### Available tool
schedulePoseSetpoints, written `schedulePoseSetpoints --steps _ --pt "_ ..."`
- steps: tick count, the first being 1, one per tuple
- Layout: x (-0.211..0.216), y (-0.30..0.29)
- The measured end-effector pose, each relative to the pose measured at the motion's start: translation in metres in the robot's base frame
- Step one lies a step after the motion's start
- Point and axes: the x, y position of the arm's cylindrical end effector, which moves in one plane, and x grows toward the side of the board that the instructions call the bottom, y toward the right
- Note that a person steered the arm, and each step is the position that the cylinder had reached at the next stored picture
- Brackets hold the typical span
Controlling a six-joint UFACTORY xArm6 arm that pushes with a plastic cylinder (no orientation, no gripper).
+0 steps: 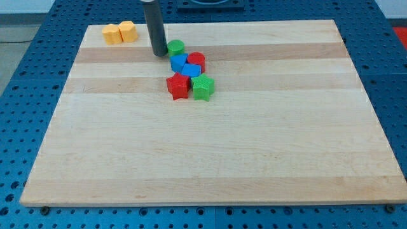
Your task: Move the blue cube to the bottom center of the board
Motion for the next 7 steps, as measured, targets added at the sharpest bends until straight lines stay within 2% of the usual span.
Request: schedulePoseSetpoints --steps 3,6,7 --pt "0.018 0.078" --pt "0.073 0.076" --pt "0.076 0.052"
